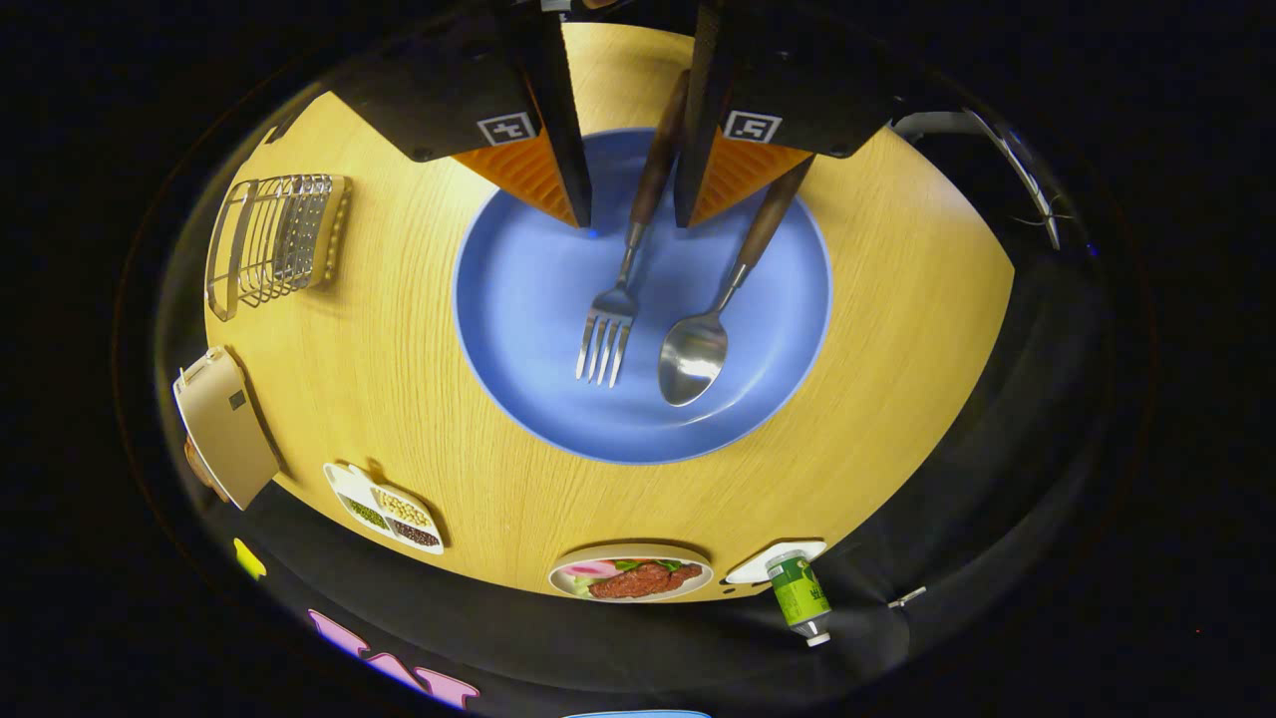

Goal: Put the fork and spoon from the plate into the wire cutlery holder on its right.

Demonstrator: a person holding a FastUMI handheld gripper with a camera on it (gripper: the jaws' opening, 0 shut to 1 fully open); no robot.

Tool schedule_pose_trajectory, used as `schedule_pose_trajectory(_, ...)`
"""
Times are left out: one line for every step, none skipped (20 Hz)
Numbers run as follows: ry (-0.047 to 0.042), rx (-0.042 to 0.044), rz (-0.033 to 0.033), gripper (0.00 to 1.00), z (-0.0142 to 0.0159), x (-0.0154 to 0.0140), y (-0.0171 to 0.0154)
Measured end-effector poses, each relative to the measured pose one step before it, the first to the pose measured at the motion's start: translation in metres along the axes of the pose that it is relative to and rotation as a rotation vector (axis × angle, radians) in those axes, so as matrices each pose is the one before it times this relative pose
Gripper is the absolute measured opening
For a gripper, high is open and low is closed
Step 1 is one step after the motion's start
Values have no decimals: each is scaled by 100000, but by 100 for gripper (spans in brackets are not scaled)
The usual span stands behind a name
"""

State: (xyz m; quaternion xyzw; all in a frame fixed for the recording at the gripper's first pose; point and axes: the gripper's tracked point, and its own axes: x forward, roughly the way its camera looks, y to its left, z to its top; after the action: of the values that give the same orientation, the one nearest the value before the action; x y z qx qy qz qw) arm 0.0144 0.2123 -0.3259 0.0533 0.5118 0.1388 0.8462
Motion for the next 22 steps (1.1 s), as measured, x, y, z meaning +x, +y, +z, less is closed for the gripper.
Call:
schedule_pose_trajectory(1826,605,-1483,53,-75,265,-106)
schedule_pose_trajectory(-1450,880,-2916,40,467,280,-439)
schedule_pose_trajectory(1229,890,-1004,28,-27,-161,-318)
schedule_pose_trajectory(-73,1023,1749,15,-29,78,204)
schedule_pose_trajectory(474,517,760,13,66,97,85)
schedule_pose_trajectory(-759,113,911,11,192,-250,70)
schedule_pose_trajectory(-1745,-116,769,11,392,-261,64)
schedule_pose_trajectory(-1768,35,1258,10,268,-412,49)
schedule_pose_trajectory(-1518,274,877,11,277,-450,-49)
schedule_pose_trajectory(-1743,236,994,10,322,-652,-142)
schedule_pose_trajectory(-1884,439,1019,11,524,-569,-126)
schedule_pose_trajectory(-1746,470,1241,10,442,-519,-128)
schedule_pose_trajectory(-850,325,1326,10,427,-564,-182)
schedule_pose_trajectory(-1157,521,1339,10,418,-752,-90)
schedule_pose_trajectory(-2214,378,1035,10,701,-977,-219)
schedule_pose_trajectory(-2357,-363,817,10,811,-1167,-413)
schedule_pose_trajectory(-1444,-887,739,10,561,-1269,-577)
schedule_pose_trajectory(-1620,-646,785,10,438,-1417,-602)
schedule_pose_trajectory(-962,-654,807,10,423,-1398,-731)
schedule_pose_trajectory(-1485,-549,-275,10,470,-1381,-1054)
schedule_pose_trajectory(-1520,-400,-542,10,485,-1323,-1218)
schedule_pose_trajectory(-346,-129,-407,10,151,-1229,-1210)
